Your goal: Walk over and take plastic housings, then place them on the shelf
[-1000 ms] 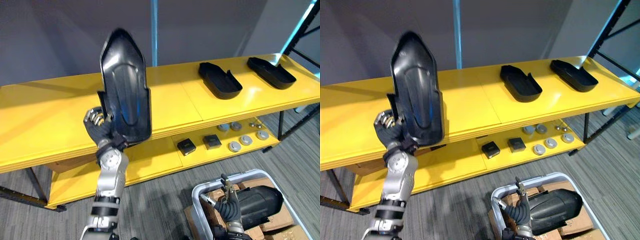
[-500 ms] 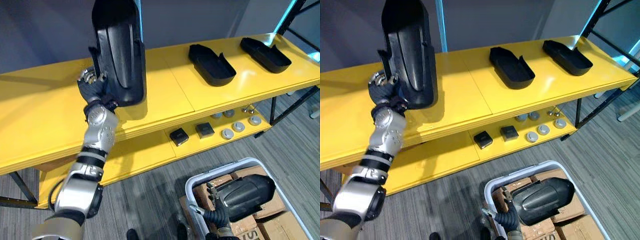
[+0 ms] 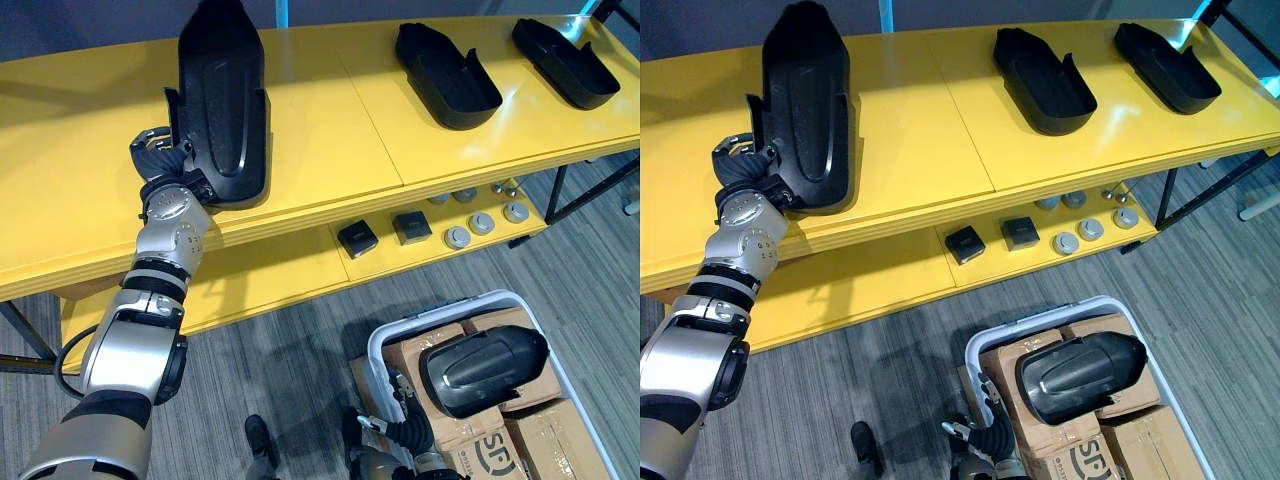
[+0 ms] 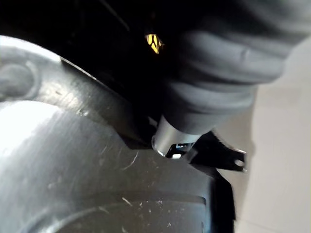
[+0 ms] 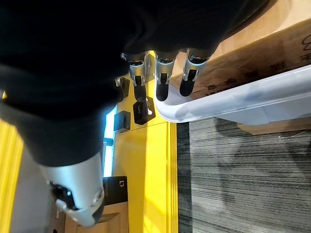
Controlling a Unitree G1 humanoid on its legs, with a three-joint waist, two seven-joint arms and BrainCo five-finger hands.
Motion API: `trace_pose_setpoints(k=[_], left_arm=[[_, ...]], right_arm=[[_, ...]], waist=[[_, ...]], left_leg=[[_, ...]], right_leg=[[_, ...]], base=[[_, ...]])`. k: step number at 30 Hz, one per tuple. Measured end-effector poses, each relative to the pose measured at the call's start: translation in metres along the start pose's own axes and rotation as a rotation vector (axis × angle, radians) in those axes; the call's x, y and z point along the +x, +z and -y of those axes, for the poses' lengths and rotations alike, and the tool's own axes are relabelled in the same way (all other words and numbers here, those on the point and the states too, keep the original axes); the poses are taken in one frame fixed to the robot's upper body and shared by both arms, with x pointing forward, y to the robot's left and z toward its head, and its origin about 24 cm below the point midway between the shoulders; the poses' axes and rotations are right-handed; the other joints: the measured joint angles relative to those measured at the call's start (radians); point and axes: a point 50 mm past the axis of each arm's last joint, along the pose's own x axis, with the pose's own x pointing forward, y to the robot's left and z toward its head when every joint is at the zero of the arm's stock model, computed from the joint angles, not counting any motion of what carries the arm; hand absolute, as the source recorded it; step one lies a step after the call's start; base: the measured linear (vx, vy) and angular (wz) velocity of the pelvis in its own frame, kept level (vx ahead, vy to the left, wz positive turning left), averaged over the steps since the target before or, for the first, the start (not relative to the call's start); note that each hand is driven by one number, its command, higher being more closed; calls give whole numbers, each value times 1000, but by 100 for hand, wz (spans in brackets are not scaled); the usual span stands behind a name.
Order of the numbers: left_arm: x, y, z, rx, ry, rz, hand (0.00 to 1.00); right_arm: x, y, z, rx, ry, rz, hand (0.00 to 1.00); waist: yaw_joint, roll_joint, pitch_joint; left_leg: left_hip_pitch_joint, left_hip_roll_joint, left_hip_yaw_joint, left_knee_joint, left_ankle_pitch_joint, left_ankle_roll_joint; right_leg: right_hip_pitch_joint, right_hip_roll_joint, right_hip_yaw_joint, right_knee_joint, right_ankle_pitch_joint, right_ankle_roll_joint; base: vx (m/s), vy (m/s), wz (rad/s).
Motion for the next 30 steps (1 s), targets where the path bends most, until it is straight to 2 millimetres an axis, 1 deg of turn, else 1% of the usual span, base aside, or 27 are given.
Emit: trace_pose_setpoints(k=[3, 9, 13, 18, 19, 21, 23, 24, 26, 27, 28, 29, 30], left_arm=[[2, 8, 3, -10, -1, 13, 0], [5, 15, 5, -8, 12, 14, 0], [7, 25, 9, -5, 9, 28, 0], [6, 39, 16, -44, 6, 52, 0], [4, 43, 19, -54, -5, 67, 0], [-2, 58, 29, -94, -40, 134, 0], [-8, 68, 35, -94, -73, 198, 0], [-11, 72, 37, -81, -83, 236, 0], [-15, 76, 36, -27, -79, 311, 0], [-19, 75, 33, 13, -77, 361, 100], [-23, 74, 32, 47, -74, 395, 100], [-30, 67, 24, 85, -68, 445, 100], [-34, 60, 19, 102, -64, 460, 100]], right_arm=[[3, 4, -3, 0, 13, 18, 0], [4, 6, -7, 16, 30, 23, 0], [4, 6, -7, 19, 31, 23, 0], [4, 6, -9, 21, 36, 26, 0], [4, 6, -9, 21, 37, 26, 0], [4, 6, -9, 21, 38, 26, 0], [4, 6, -9, 21, 39, 26, 0], [4, 7, -9, 21, 40, 28, 0], [5, 8, -9, 21, 41, 37, 0], [6, 9, -8, 21, 42, 42, 0], [7, 10, -7, 20, 40, 46, 0], [9, 11, -6, 18, 37, 56, 0], [10, 12, -4, 17, 32, 60, 0]], waist=[[0, -3, 11], [-1, -4, 12], [-3, -5, 13], [-5, -5, 13], [-5, -5, 13], [-4, -6, 13], [-3, -6, 13], [-2, -7, 12], [-3, -6, 8], [-5, -5, 2], [-4, -5, 1], [-2, -6, -8], [0, -5, -16]], left_leg=[[1, 0, 0, 0, 0, 0], [-6, 1, 0, 0, 0, 0], [-15, 1, 2, 0, 1, -1], [-13, 1, 2, 0, 2, -1], [-13, 1, 2, 0, 3, -1], [-9, 1, 1, 0, 3, -1], [5, 0, -3, 0, 3, -1], [21, 0, -4, 0, 3, -1], [42, 0, -12, -1, 3, -1], [46, 0, -22, -1, 3, -1], [49, 0, -27, -1, 3, -1], [53, 1, -32, -1, 3, -2], [53, 0, -34, -1, 3, -2]], right_leg=[[-2, 0, 0, 4, 0, 0], [-11, 0, 1, 5, 0, 0], [-22, -1, 4, 7, 0, 0], [-20, 0, 5, 5, 1, -1], [-19, 0, 5, 4, 2, -1], [-13, 0, 3, 3, 2, -2], [7, -1, 0, -6, 2, -2], [27, -1, -2, -12, 3, -2], [56, -1, -9, -27, 3, -2], [67, -1, -20, -30, 3, -2], [73, -1, -25, -32, 3, -2], [84, -2, -30, -39, 3, -2], [87, -2, -33, -42, 3, -2]], base=[[-34, 28, 0], [0, 0, 0], [0, 0, 0], [0, 0, 0], [0, 0, 0], [0, 0, 0], [-11, 22, 4], [-6, 20, 5], [-14, 11, 9], [-20, 9, 16], [-22, 18, 19], [-14, 20, 13], [-7, 28, 16]])
